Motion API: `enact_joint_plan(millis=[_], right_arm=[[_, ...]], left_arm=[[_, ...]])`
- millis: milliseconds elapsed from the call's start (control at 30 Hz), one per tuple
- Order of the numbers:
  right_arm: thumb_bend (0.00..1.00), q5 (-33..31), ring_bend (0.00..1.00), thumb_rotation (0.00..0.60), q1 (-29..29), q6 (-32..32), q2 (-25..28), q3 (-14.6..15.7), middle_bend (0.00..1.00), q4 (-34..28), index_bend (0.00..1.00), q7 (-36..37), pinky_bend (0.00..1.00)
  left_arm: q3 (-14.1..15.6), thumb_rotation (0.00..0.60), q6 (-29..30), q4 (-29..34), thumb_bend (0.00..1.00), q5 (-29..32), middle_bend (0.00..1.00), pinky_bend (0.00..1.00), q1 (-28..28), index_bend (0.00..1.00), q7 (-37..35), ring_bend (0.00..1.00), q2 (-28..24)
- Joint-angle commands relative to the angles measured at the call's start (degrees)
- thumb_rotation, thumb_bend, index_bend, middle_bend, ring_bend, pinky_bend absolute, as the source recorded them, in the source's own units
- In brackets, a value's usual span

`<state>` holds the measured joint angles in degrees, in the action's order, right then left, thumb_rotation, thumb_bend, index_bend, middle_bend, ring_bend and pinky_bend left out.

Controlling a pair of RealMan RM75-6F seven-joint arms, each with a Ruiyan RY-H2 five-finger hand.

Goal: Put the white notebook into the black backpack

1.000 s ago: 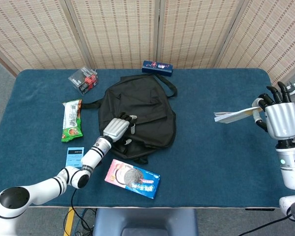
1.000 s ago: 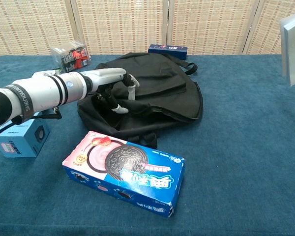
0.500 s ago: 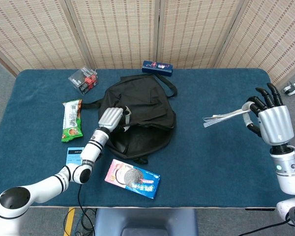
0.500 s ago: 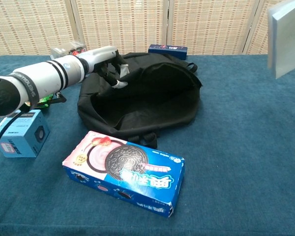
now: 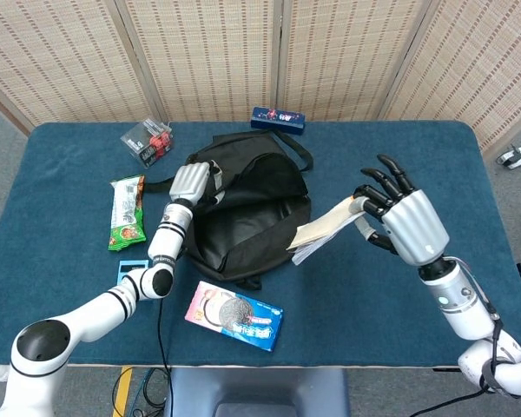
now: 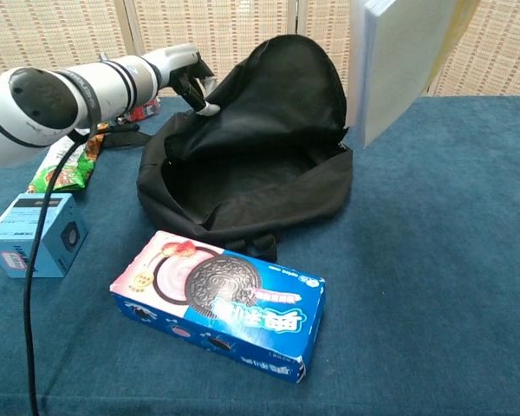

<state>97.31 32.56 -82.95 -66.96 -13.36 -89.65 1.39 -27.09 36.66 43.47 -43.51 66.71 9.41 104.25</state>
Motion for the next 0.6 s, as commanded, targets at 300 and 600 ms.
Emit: enact_joint_plan(millis=[300, 600], right_arm=[[0.58, 0.3, 0.20, 0.600, 9.9, 11.3, -7.0, -0.7, 0.44, 2.9, 0.69, 1.2, 0.08], [0.58, -1.0, 0.20, 0.600, 17.5, 16.4, -15.0, -2.3, 0.44, 12.3, 0.69, 2.6, 0.08]], left_arm=[[-1.9, 0.600, -2.3, -5.3, 0.40, 7.7, 0.34, 0.02, 3.0, 0.74, 4.6, 0.27, 1.3], [-1.8, 0.600, -2.7, -5.7, 0.39, 9.8, 0.34, 0.02, 3.2, 0.74, 6.2, 0.27, 1.1]])
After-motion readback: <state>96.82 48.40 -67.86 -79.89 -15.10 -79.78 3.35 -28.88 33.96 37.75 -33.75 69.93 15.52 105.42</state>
